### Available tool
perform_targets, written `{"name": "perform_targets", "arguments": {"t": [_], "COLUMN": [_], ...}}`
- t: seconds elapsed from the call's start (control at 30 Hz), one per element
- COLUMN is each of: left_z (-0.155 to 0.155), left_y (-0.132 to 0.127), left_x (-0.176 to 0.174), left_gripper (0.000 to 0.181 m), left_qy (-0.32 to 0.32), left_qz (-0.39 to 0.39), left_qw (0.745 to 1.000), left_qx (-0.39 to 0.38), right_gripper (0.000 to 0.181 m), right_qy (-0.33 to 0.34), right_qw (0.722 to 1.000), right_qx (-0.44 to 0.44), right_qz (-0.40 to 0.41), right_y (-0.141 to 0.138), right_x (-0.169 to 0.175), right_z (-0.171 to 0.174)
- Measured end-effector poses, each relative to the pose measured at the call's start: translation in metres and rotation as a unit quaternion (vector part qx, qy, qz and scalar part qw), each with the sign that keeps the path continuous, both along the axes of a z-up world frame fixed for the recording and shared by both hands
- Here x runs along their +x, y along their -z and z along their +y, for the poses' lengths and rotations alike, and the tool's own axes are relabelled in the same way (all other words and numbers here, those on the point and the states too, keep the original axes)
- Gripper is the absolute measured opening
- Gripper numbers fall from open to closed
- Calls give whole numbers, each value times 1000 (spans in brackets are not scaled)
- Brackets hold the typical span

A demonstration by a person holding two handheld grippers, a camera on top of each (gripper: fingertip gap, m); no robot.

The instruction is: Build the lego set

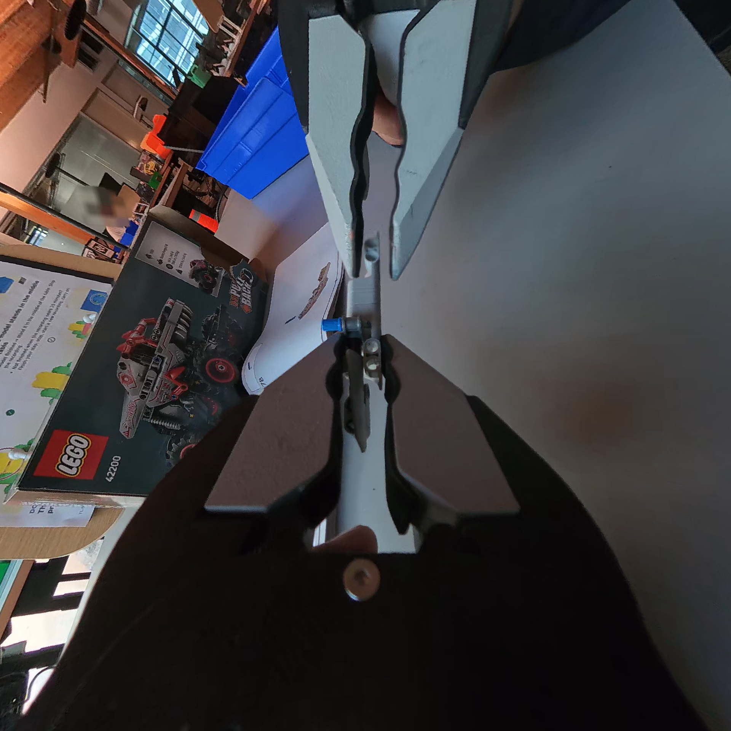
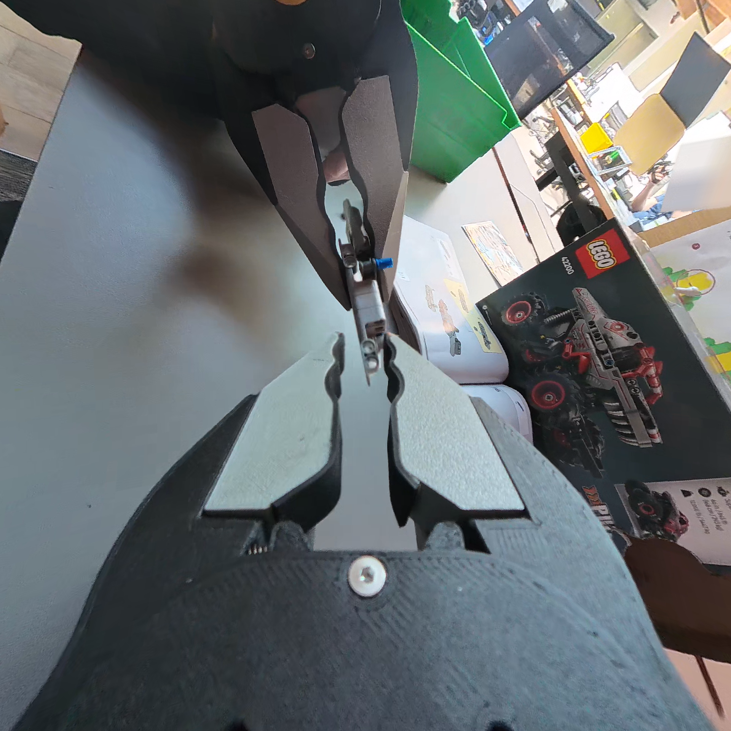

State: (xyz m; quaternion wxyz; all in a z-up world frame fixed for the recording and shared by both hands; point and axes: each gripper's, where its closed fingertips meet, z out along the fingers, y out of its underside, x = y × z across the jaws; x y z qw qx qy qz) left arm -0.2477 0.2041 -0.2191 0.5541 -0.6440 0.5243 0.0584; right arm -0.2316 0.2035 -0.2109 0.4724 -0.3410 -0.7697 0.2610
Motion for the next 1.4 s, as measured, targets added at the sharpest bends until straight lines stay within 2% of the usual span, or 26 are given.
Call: {"name": "perform_targets", "arguments": {"t": [0.1, 0.4, 0.47, 0.53, 0.67, 0.8, 0.87, 1.0, 1.07, 1.13, 1.4], "left_z": [-1, -10, -13, -16, -18, -19, -20, -21, -19, -18, -16], "left_y": [2, 1, -1, -6, -10, -4, -3, 5, 9, 7, 6], "left_x": [1, 14, 19, 22, 24, 24, 25, 30, 28, 25, 23], "left_gripper": [13, 13, 13, 13, 13, 13, 16, 38, 34, 14, 13], "left_qy": [2, 39, 53, 66, 77, 79, 81, 82, 75, 67, 58], "left_qz": [1, -25, -42, -58, -76, -84, -86, -71, -55, -54, -58], "left_qw": [1000, 999, 997, 996, 994, 992, 991, 992, 994, 994, 994], "left_qx": [-6, -23, -29, -29, -27, -53, -55, -69, -65, -60, -67], "right_gripper": [24, 25, 23, 13, 13, 13, 13, 13, 13, 13, 13], "right_qy": [0, -11, -14, -14, -15, -21, -18, -15, -18, -25, -15], "right_qw": [1000, 1000, 999, 999, 999, 999, 1000, 1000, 999, 999, 999], "right_qx": [-4, 21, 28, 39, 46, 23, 20, 5, -3, -4, 25], "right_qz": [-5, -9, -8, -5, 6, -10, -13, -20, -28, -33, -26], "right_y": [2, 9, 10, 10, 5, 6, 6, 5, 7, 9, 10], "right_x": [-1, -4, -5, -6, -4, -1, 0, 1, 2, 2, 1], "right_z": [-1, -9, -12, -12, -13, -17, -16, -16, -17, -20, -18]}}
